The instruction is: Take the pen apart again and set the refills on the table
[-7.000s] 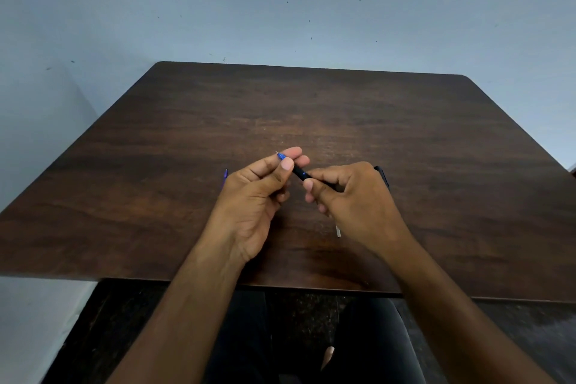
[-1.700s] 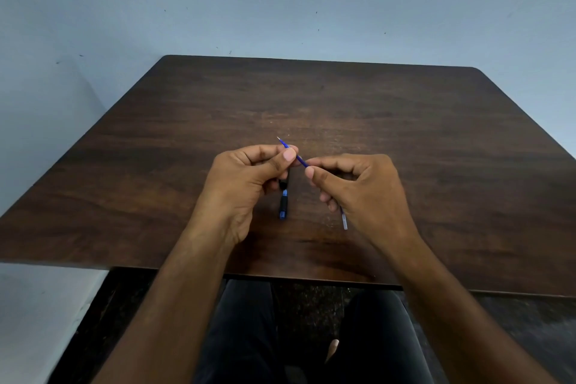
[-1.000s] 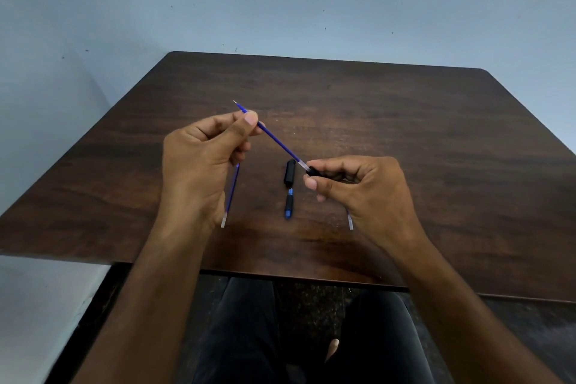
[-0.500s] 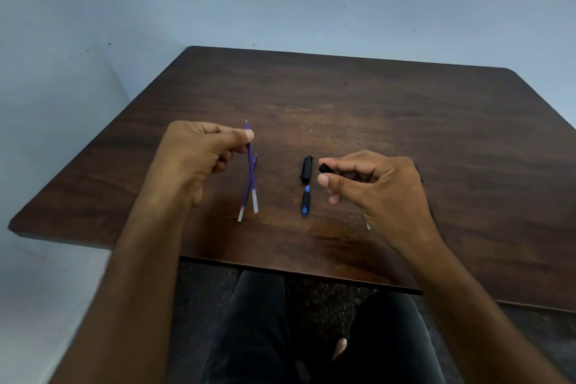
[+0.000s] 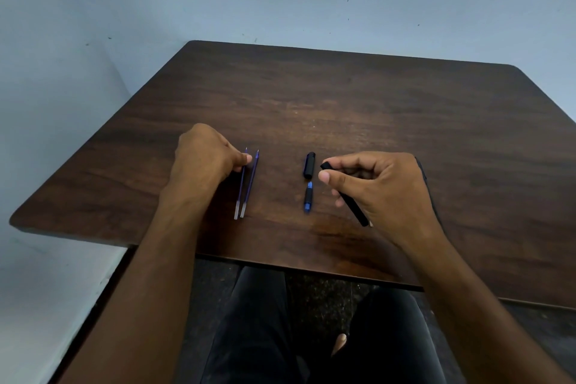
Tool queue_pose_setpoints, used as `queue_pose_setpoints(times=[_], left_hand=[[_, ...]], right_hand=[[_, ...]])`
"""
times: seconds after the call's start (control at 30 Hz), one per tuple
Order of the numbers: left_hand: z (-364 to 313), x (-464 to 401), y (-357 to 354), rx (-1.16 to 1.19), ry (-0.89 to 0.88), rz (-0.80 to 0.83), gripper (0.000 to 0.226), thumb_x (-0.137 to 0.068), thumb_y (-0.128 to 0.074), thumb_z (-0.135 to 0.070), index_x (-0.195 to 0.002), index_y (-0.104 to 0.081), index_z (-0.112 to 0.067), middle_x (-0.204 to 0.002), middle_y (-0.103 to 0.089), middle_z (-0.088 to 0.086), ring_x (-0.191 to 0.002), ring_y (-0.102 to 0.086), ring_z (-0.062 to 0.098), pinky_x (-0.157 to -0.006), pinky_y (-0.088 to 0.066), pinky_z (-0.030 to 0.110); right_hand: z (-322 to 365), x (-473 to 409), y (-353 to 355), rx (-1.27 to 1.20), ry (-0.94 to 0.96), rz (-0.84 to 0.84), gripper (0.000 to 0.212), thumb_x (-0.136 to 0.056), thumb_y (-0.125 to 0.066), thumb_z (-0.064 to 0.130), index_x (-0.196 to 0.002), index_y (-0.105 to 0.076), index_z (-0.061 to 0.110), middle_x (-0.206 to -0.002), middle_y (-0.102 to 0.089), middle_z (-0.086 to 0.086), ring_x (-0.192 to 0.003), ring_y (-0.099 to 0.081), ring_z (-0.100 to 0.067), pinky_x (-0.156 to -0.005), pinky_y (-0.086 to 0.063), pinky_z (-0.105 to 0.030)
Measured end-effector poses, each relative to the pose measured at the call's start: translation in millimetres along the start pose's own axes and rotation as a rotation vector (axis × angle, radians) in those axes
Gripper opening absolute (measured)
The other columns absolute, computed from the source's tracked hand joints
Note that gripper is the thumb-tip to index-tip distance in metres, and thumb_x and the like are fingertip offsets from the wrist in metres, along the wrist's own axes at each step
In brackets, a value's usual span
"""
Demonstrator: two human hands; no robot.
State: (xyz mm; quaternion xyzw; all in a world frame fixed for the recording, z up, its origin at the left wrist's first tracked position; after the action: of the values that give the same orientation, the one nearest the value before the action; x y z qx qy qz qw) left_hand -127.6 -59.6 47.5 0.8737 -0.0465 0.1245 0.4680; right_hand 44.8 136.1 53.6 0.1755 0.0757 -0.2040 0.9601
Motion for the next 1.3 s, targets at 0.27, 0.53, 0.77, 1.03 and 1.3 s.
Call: queue_pose_setpoints(times=[0.27, 0.53, 0.77, 1.03, 1.3], left_hand=[[4.4, -2.9, -6.8, 0.042, -0.003, -0.05, 0.031, -0.068, -0.087, -0.045, -0.063, -0.074, -0.018, -0.069, -0.068, -0.002, -0.062, -0.055, 0.007, -0.048, -0.032, 0.024], [5.3, -5.0, -8.9, 0.029, -0.007, -0.037, 0.029, -0.07, -0.086, -0.046, -0.065, -0.073, -0.02, -0.071, -0.067, -0.003, -0.063, -0.055, 0.007, -0.048, -0.032, 0.024], [4.1, 1.3, -7.2, 0.126, -0.073, -0.092, 0.026, -0.071, -0.086, -0.042, -0.063, -0.073, -0.02, -0.068, -0.068, -0.002, -0.065, -0.059, 0.006, -0.051, -0.038, 0.023], [-17.7, 47.1, -11.2, 0.373, -0.45, -0.116, 0.018, -0.072, -0.084, -0.04, -0.069, -0.072, -0.027, -0.072, -0.073, -0.014, -0.073, -0.067, -0.004, -0.068, -0.048, 0.015], [-36.4, 88.5, -42.2, 0.494, -0.695, 0.029, 0.018, -0.073, -0.083, -0.035, -0.09, -0.08, -0.03, -0.081, -0.076, -0.019, -0.079, -0.069, -0.01, -0.07, -0.05, 0.006]], right_hand=[[-3.5, 0.2, -0.9, 0.007, -0.013, -0.009, 0.024, -0.078, -0.082, 0.023, -0.099, -0.079, 0.015, -0.069, -0.077, 0.004, -0.057, -0.073, -0.013, -0.058, -0.061, -0.023], [-3.9, 0.7, 0.2, 0.007, -0.005, -0.013, 0.021, -0.078, -0.082, 0.023, -0.098, -0.079, 0.016, -0.069, -0.077, 0.008, -0.059, -0.073, -0.009, -0.057, -0.06, -0.022], [-7.2, -1.3, 0.4, 0.018, -0.027, -0.017, 0.023, -0.078, -0.083, 0.025, -0.099, -0.079, 0.016, -0.071, -0.078, 0.004, -0.06, -0.074, -0.013, -0.059, -0.063, -0.028], [-10.2, -1.4, 4.5, -0.09, -0.044, -0.058, 0.015, -0.081, -0.083, 0.022, -0.096, -0.081, 0.019, -0.082, -0.08, 0.005, -0.074, -0.076, -0.015, -0.071, -0.065, -0.037], [-13.5, -7.6, 19.5, -0.268, -0.065, -0.142, 0.015, -0.082, -0.082, 0.018, -0.096, -0.081, 0.013, -0.076, -0.079, -0.004, -0.06, -0.066, -0.009, -0.063, -0.055, -0.023]])
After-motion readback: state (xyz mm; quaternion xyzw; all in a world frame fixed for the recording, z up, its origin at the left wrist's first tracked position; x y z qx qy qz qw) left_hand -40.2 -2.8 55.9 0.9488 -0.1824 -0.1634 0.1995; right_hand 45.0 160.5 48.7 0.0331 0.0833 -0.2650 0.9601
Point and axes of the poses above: each hand's wrist, its own x-axis away from the middle knuckle, its own y-axis out of the back of the hand, z = x × y, the point moved 3 cm from there along -x, towards the middle knuckle
